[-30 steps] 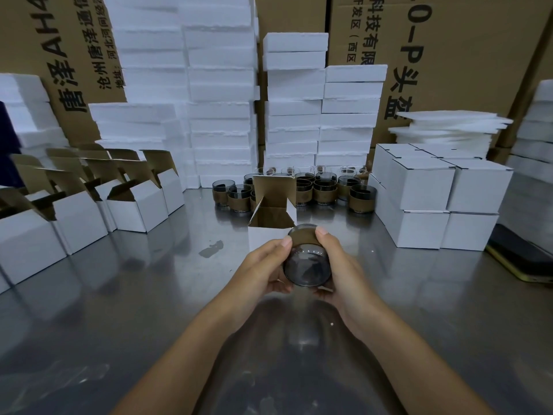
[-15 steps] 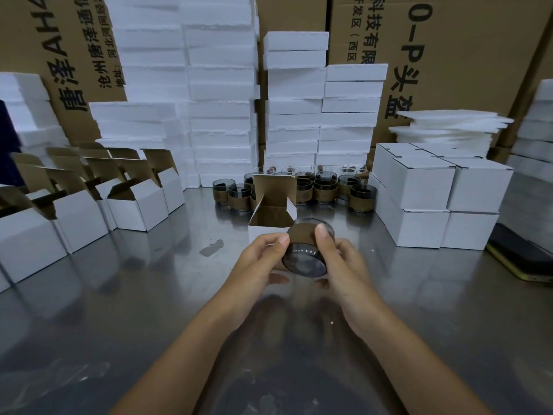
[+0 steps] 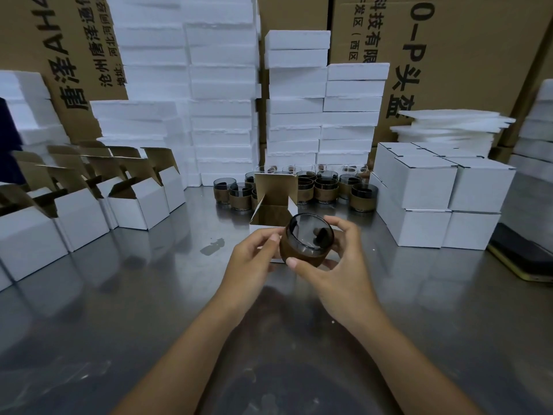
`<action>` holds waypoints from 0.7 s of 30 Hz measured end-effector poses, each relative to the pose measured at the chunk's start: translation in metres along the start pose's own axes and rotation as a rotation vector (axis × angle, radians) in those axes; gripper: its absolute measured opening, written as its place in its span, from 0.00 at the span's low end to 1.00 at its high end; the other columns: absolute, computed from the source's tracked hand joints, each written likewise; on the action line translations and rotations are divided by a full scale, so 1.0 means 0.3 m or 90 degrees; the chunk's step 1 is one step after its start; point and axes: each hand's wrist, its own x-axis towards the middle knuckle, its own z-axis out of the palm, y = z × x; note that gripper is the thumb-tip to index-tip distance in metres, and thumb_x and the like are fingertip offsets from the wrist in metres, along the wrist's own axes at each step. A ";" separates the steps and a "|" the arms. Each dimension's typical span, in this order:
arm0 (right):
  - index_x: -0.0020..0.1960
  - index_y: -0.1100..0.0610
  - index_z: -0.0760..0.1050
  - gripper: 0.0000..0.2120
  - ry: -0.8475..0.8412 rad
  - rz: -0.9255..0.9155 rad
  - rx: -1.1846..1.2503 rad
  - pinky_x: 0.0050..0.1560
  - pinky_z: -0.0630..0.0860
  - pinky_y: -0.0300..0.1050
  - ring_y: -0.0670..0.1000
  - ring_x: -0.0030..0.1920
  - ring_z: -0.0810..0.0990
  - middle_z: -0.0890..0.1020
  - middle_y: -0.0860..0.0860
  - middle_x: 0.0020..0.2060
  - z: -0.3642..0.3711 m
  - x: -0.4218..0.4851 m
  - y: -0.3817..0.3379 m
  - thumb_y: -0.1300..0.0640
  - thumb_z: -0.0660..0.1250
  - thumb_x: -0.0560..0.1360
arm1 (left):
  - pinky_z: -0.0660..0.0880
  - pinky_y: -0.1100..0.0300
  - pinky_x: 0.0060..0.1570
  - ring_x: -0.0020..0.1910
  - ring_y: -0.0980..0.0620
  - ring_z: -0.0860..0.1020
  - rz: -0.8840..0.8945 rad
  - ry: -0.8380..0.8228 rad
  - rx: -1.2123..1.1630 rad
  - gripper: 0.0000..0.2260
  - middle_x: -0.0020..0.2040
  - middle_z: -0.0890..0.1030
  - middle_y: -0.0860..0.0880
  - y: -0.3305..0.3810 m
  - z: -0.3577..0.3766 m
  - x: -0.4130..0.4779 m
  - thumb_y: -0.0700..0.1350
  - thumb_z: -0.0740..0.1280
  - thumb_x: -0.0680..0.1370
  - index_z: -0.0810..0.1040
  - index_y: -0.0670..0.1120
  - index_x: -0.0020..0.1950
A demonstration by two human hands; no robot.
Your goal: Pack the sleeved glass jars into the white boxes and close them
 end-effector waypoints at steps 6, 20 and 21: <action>0.60 0.39 0.64 0.34 -0.003 -0.030 -0.031 0.59 0.70 0.36 0.33 0.58 0.71 0.74 0.33 0.55 0.001 -0.001 0.010 0.58 0.78 0.64 | 0.69 0.75 0.35 0.45 0.59 0.73 0.052 0.105 0.226 0.16 0.50 0.70 0.54 -0.032 -0.006 0.014 0.51 0.59 0.80 0.65 0.65 0.67; 0.63 0.35 0.61 0.33 0.013 -0.160 -0.089 0.58 0.64 0.25 0.32 0.62 0.69 0.69 0.27 0.58 -0.004 -0.025 -0.038 0.49 0.76 0.65 | 0.68 0.70 0.39 0.46 0.56 0.71 0.151 0.109 0.404 0.08 0.48 0.70 0.51 -0.027 -0.016 0.000 0.47 0.65 0.77 0.75 0.55 0.55; 0.64 0.36 0.61 0.33 0.006 -0.181 -0.105 0.59 0.62 0.23 0.32 0.63 0.68 0.68 0.27 0.60 -0.001 -0.031 -0.045 0.47 0.74 0.65 | 0.71 0.67 0.40 0.45 0.54 0.72 0.159 0.094 0.407 0.07 0.47 0.70 0.51 -0.025 -0.013 -0.005 0.46 0.67 0.76 0.75 0.54 0.53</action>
